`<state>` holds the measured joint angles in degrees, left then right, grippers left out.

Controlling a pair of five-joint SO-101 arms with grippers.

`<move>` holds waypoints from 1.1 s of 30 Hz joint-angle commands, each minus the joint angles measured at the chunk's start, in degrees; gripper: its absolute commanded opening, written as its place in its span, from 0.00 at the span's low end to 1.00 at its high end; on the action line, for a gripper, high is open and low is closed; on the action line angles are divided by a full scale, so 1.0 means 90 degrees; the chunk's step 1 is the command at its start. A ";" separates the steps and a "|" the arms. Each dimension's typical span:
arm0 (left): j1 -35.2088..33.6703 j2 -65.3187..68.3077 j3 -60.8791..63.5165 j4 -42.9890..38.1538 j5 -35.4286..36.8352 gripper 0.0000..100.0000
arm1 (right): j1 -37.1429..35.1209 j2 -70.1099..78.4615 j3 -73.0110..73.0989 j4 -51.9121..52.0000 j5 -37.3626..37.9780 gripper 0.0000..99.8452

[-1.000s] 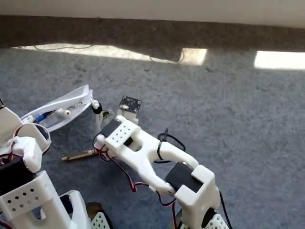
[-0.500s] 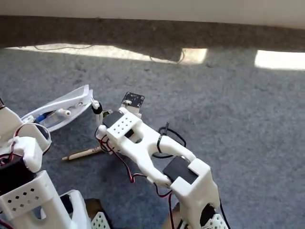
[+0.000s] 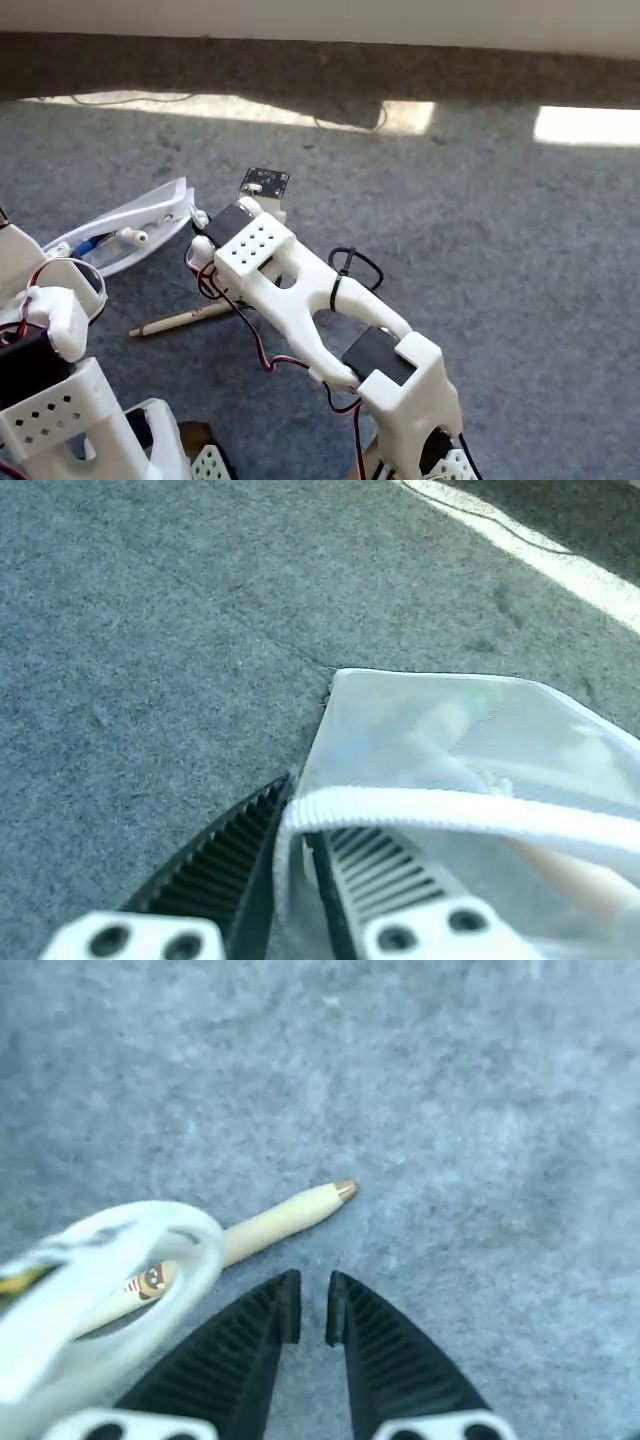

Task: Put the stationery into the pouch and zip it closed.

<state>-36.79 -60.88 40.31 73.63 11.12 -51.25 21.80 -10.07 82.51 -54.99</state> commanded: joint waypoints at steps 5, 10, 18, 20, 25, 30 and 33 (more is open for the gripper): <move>-0.0073 -0.0054 -0.0015 -0.0137 0.0039 0.01 | 0.0083 -0.0083 -0.0259 -0.0532 0.0088 0.09; -0.0073 -0.0044 -0.0015 -0.0137 0.0039 0.01 | 0.0044 -0.0073 -0.0249 -0.0952 -0.0176 0.24; -0.0073 -0.0034 -0.0015 -0.0137 0.0039 0.01 | -0.0200 0.0659 -0.0288 -0.1070 -0.0283 0.29; -0.0073 -0.0034 -0.0015 -0.0137 0.0039 0.01 | -0.0288 0.1031 -0.0298 -0.1109 -0.0283 0.29; -0.0073 -0.0034 -0.0015 -0.0117 0.0039 0.01 | -0.0327 0.1333 -0.0308 -0.1392 -0.0264 0.29; -0.0073 -0.0034 -0.0015 -0.0107 0.0039 0.01 | -0.0288 0.0943 -0.0308 -0.1158 -0.0244 0.29; -0.0073 -0.0034 -0.0015 -0.0117 0.0039 0.01 | -0.0288 0.0835 -0.0269 -0.1226 -0.0244 0.29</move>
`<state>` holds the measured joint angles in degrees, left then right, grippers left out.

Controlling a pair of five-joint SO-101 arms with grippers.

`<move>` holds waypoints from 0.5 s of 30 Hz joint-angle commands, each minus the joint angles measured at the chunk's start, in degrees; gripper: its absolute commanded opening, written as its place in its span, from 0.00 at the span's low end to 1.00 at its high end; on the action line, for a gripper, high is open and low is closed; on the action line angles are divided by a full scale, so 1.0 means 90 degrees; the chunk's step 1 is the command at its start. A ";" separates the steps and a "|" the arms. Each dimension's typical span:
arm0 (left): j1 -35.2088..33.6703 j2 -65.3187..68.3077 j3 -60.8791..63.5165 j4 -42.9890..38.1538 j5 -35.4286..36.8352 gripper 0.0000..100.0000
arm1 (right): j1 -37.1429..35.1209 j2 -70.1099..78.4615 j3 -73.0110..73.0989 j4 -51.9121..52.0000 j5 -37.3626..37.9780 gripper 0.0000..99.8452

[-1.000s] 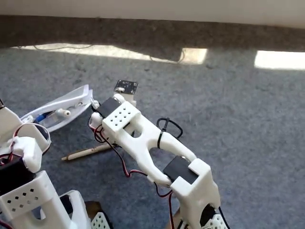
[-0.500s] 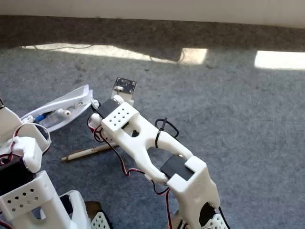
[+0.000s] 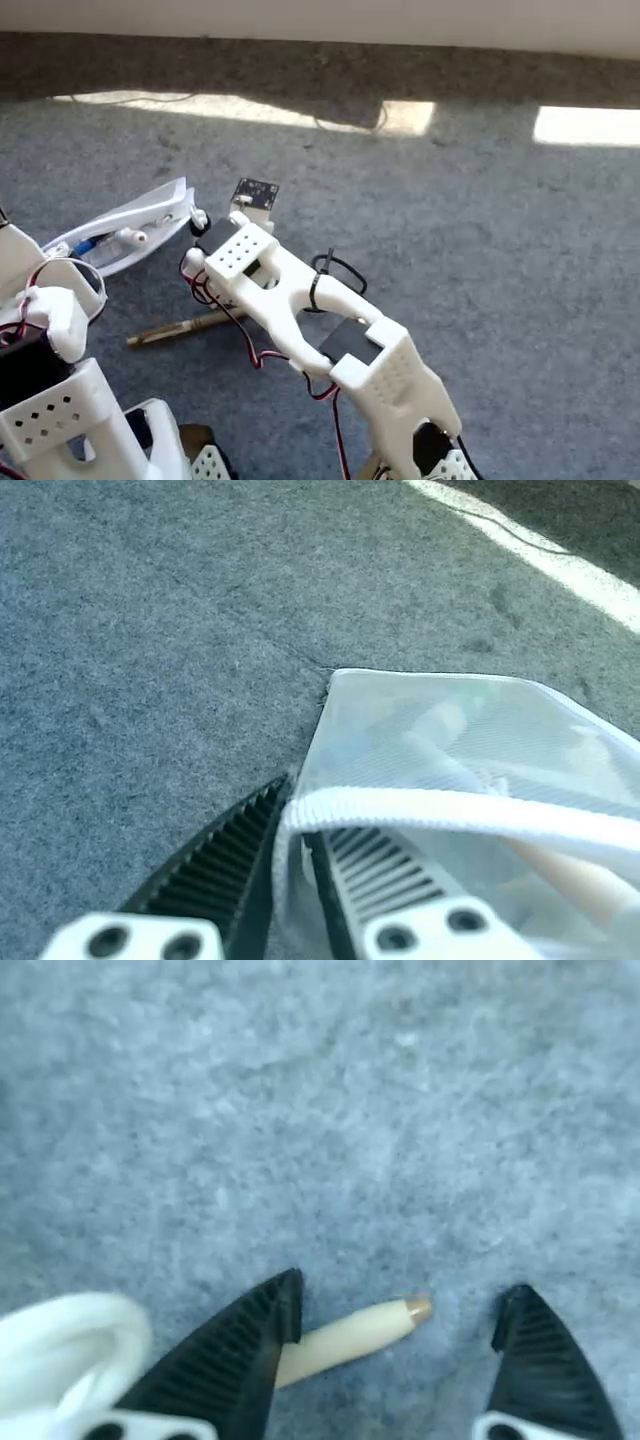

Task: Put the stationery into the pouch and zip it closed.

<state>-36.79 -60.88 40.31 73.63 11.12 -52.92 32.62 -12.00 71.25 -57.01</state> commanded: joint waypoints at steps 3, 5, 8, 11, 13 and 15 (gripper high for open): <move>-0.0073 -0.0034 -0.0015 -0.0117 0.0039 0.01 | -0.0112 -0.0190 -0.0054 -0.0132 -0.0020 0.29; -0.0073 -0.0034 -0.0015 -0.0117 0.0039 0.01 | -0.0142 -0.0005 -0.0063 -0.0190 -0.0039 0.29; -0.0073 -0.0034 -0.0015 -0.0107 0.0039 0.01 | -0.0151 0.0083 -0.0093 0.0005 -0.0020 0.29; -0.0073 -0.0034 -0.0015 -0.0107 0.0039 0.01 | -0.0151 -0.0278 -0.0093 0.0327 -0.0020 0.29; -0.0073 -0.0034 -0.0015 -0.0117 0.0039 0.01 | -0.0151 -0.0640 -0.0063 0.0484 -0.0020 0.29; -0.0073 -0.0034 -0.0015 -0.0127 0.0039 0.01 | -0.0151 -0.0962 -0.0054 0.0532 -0.0010 0.29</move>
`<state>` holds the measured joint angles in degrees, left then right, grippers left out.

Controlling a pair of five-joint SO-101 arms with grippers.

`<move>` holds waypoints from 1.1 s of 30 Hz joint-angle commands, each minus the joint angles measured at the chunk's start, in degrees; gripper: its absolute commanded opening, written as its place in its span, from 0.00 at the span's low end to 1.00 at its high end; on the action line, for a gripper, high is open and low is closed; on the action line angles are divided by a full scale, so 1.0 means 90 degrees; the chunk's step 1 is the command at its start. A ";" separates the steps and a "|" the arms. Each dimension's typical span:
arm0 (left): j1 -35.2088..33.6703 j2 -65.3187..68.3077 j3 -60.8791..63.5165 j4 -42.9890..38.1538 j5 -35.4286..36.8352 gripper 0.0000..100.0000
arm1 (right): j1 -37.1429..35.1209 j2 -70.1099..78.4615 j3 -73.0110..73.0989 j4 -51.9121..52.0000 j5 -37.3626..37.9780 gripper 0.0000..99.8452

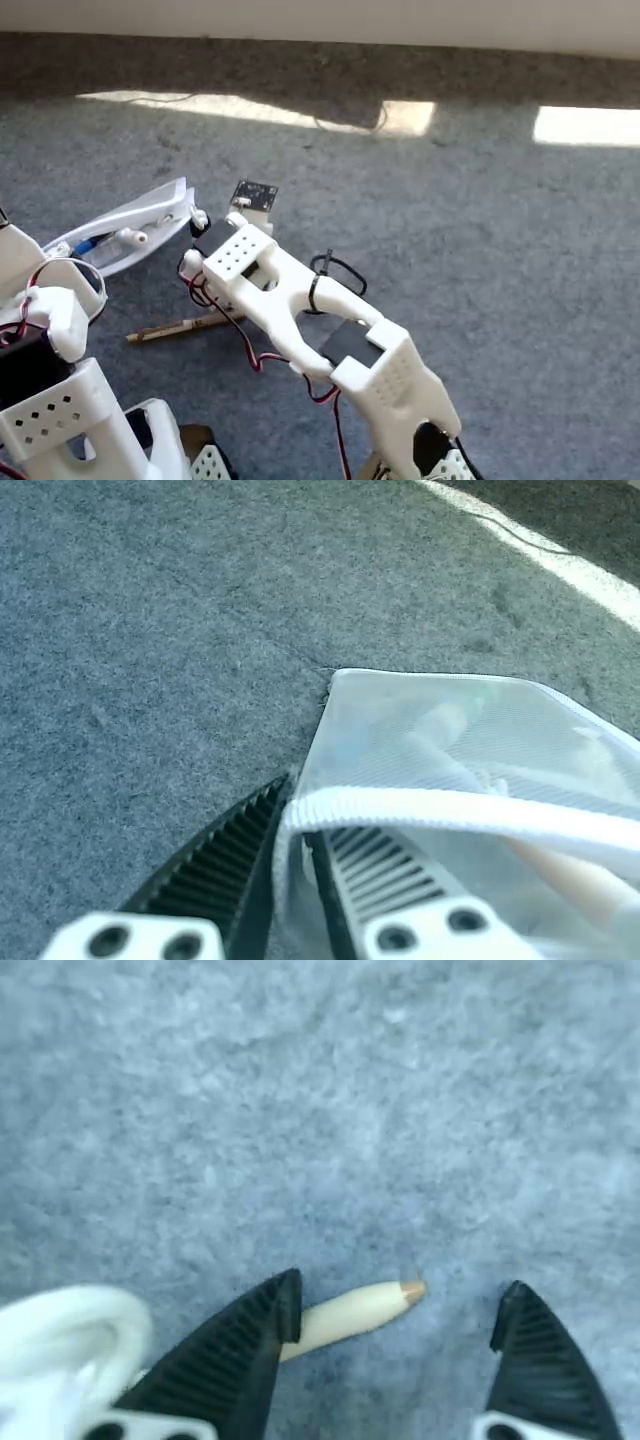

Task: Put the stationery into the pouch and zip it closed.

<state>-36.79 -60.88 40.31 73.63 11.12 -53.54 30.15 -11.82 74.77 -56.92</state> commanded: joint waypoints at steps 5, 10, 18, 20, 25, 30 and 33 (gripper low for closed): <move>-0.0063 -0.0034 -0.0015 -0.0137 0.0039 0.01 | -0.0317 -0.0786 -0.0044 -0.0181 -0.0020 0.29; -0.0063 -0.0034 -0.0015 -0.0137 0.0039 0.01 | -0.0581 -0.0151 -0.0083 -0.0376 -0.0020 0.29; -0.0063 -0.0034 -0.0015 -0.0117 0.0039 0.01 | -0.0337 0.0259 -0.0093 -0.0601 -0.0020 0.29; -0.0063 -0.0034 -0.0015 -0.0107 0.0039 0.01 | -0.0327 0.0269 -0.0073 -0.0669 -0.0020 0.29; -0.0063 -0.0034 -0.0015 -0.0107 0.0039 0.01 | -0.0298 0.0298 -0.0044 -0.1001 -0.0020 0.29; -0.0063 -0.0034 -0.0005 -0.0107 0.0039 0.01 | -0.0093 0.0777 -0.0103 -0.1031 -0.0020 0.29; -0.0063 -0.0034 -0.0005 -0.0107 0.0039 0.01 | -0.0034 0.1060 -0.0112 -0.0991 -0.0020 0.25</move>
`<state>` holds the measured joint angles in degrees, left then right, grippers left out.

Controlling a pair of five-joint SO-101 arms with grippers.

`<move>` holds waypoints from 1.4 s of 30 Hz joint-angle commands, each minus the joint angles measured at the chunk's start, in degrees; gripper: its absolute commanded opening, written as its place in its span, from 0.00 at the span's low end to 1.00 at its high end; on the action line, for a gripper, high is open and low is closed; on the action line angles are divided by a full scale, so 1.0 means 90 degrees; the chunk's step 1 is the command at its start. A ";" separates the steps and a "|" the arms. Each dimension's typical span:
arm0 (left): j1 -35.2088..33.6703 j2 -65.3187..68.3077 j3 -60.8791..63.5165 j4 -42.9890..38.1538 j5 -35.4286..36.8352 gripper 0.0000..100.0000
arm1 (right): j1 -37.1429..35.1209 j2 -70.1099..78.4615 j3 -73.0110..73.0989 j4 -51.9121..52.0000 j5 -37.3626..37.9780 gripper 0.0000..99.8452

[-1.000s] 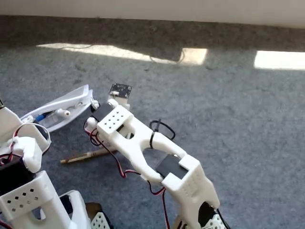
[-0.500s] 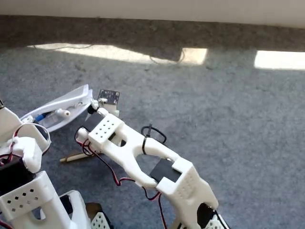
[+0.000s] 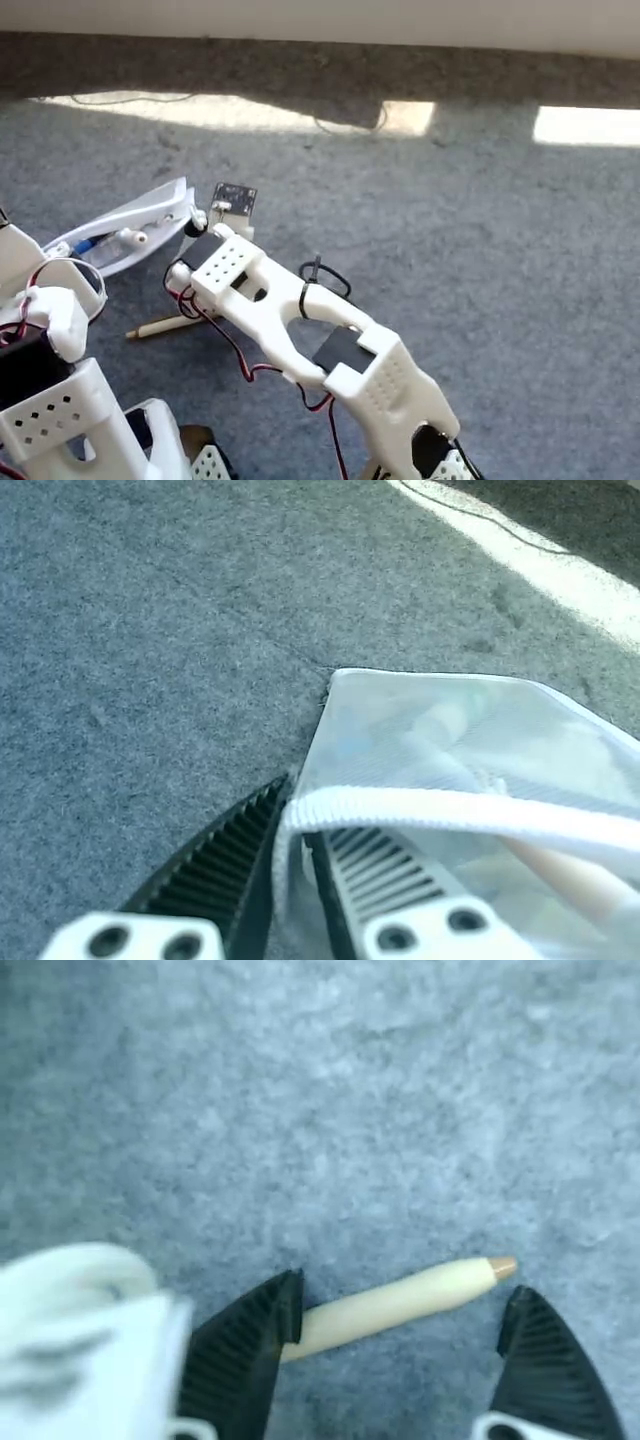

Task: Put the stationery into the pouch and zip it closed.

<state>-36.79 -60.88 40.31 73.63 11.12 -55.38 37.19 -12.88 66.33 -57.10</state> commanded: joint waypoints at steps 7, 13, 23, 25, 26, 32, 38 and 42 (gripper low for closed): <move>-0.0063 -0.0034 -0.0005 -0.0107 0.0039 0.01 | 0.0181 0.0288 -0.0005 -0.0054 0.0000 0.03; -0.0063 -0.0034 -0.0005 -0.0098 0.0039 0.01 | 0.0435 -0.0015 0.0005 0.0249 0.0000 0.01; -0.0063 -0.0034 -0.0005 -0.0098 0.0039 0.01 | 0.0874 -0.1421 0.0034 0.1617 0.0010 0.01; -0.0063 -0.0034 -0.0005 -0.0098 0.0039 0.01 | 0.0952 -0.1558 0.0015 0.1880 0.0059 0.01; -0.0063 -0.0034 -0.0005 -0.0098 0.0039 0.01 | 0.0982 -0.1636 0.0015 0.2007 0.0215 0.01; -0.0063 -0.0034 -0.0005 -0.0098 0.0039 0.01 | 0.1275 -0.2144 0.0024 0.2408 0.0947 0.01; -0.0063 -0.0034 -0.0005 -0.0098 0.0039 0.01 | 0.1578 -0.2369 0.0044 0.2339 0.1602 0.01; -0.0063 -0.0034 -0.0005 -0.0098 0.0039 0.01 | 0.1783 -0.2232 0.0054 0.1871 0.1719 0.01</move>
<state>-36.79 -60.88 40.31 73.63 11.12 -41.41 19.43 -11.82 86.46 -42.95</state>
